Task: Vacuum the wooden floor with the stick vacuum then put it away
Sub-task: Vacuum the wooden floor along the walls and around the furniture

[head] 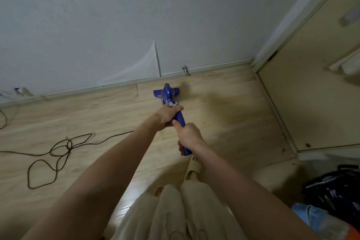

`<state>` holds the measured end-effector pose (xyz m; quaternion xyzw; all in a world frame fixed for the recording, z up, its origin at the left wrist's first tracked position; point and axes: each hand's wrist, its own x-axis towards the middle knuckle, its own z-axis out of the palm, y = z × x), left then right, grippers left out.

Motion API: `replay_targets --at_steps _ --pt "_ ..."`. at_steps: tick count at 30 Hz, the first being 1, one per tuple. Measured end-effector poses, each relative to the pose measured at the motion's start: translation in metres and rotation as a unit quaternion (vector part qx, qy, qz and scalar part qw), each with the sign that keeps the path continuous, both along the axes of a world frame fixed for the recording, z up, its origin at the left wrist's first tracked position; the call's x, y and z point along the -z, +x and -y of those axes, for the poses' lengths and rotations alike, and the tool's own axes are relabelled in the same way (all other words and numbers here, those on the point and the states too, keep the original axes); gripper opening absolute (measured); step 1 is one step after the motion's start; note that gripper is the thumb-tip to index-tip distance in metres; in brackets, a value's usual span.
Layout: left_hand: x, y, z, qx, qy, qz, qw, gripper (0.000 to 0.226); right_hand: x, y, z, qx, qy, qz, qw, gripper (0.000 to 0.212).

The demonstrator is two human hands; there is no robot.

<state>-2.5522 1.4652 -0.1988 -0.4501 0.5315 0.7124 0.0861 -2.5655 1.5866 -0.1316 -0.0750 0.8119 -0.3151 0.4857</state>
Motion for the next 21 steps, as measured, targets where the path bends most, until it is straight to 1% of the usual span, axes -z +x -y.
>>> replay_targets --at_steps 5,9,11,15,21 --pt "0.008 -0.033 0.022 -0.052 0.000 0.017 0.999 0.026 0.013 -0.038 0.029 -0.035 0.011 0.005 0.999 0.038" --pt "0.004 -0.073 0.032 -0.078 0.002 0.017 0.997 0.024 0.014 -0.084 0.040 -0.048 0.012 0.010 0.999 0.039" --pt "0.000 -0.092 0.037 -0.075 0.006 0.014 0.997 0.022 0.010 -0.108 0.044 -0.054 0.011 0.013 0.998 0.040" --pt "-0.007 -0.119 0.045 -0.056 0.016 0.014 0.998 0.028 0.001 -0.142 0.049 -0.067 0.010 0.030 0.997 0.043" --pt "-0.007 -0.142 0.030 -0.060 0.052 0.030 0.996 0.019 -0.007 -0.169 0.028 -0.108 0.028 0.030 0.993 0.037"
